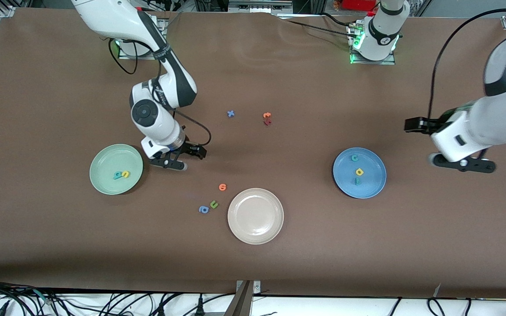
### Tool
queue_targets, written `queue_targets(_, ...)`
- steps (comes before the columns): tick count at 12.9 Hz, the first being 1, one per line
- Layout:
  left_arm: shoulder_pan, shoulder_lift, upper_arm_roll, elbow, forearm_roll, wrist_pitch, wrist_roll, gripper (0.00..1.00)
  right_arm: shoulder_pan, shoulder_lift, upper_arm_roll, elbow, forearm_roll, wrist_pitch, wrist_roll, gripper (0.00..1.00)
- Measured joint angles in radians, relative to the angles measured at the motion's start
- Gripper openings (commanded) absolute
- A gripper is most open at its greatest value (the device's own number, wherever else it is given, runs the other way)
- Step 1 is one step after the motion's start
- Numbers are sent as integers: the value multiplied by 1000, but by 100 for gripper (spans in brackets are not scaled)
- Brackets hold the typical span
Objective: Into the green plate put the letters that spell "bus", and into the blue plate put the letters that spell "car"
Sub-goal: 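Grasp the yellow 2 with the right gripper while the left gripper withdraws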
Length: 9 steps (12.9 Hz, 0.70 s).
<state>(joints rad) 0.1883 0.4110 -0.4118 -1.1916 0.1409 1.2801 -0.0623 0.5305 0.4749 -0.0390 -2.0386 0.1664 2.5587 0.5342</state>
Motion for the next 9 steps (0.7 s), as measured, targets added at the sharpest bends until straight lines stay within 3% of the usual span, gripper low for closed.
queue_targets(3, -70, -131, 168, -121, -67, 120, 106, 100, 0, -23, 39, -45, -76, 19, 0, 95)
queue_targets(5, -106, -225, 243, -219, -78, 148, 163, 100, 0, -41, 60, -67, -121, 18, 0, 93)
queue_targets(9, -140, -369, 271, -369, -134, 206, 170, 100, -2, -45, 65, -97, -247, 21, 1, 91)
